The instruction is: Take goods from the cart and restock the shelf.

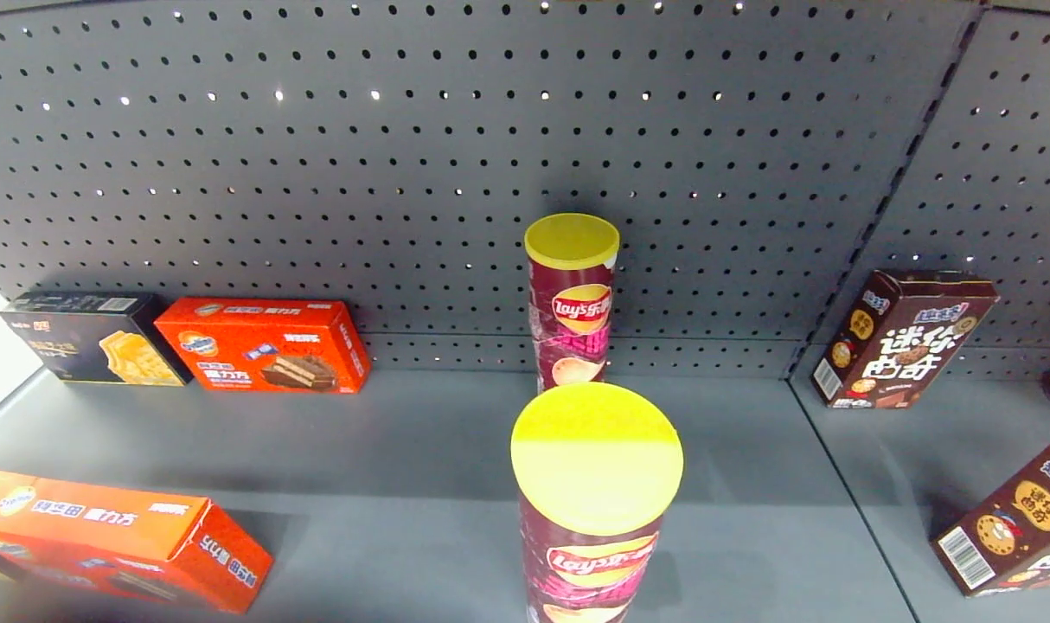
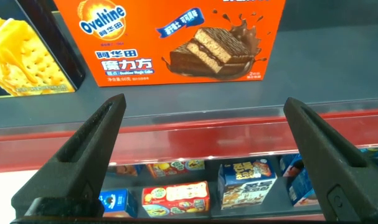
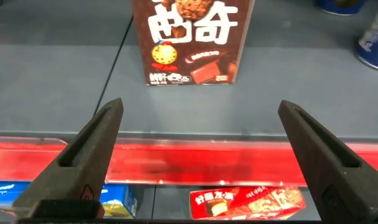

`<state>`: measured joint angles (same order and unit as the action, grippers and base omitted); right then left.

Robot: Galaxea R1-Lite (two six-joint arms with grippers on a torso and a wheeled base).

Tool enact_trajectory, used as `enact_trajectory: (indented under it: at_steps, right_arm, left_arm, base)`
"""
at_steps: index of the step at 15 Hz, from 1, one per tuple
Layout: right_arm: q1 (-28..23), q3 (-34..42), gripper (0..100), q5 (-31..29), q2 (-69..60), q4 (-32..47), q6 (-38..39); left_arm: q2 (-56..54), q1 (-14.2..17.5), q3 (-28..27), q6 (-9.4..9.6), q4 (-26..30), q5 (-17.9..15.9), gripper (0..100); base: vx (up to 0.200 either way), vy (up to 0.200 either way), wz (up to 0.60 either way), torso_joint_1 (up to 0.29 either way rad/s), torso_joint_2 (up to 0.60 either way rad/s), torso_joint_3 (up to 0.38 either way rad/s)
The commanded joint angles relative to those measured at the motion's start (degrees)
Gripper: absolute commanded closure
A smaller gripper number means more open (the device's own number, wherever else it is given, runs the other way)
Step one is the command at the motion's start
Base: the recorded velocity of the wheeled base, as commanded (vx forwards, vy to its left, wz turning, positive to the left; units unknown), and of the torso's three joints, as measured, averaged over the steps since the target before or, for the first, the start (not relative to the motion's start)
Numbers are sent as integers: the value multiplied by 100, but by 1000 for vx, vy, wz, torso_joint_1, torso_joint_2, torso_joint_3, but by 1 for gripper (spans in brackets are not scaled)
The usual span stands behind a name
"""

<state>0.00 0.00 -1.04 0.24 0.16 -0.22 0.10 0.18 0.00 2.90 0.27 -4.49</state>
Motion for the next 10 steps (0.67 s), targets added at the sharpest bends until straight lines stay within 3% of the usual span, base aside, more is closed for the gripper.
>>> enact_trajectory:
  at_steps: [1, 10]
  right_arm:
    - [0, 0, 0, -2, 11, 2, -4]
    - [0, 0, 0, -2, 11, 2, -4]
  left_arm:
    - [-1, -1, 0, 0, 0, 0, 0]
    - [-1, -1, 0, -9, 0, 0, 0]
  base:
    - [0, 0, 0, 0, 0, 0]
    - [0, 0, 0, 0, 0, 0]
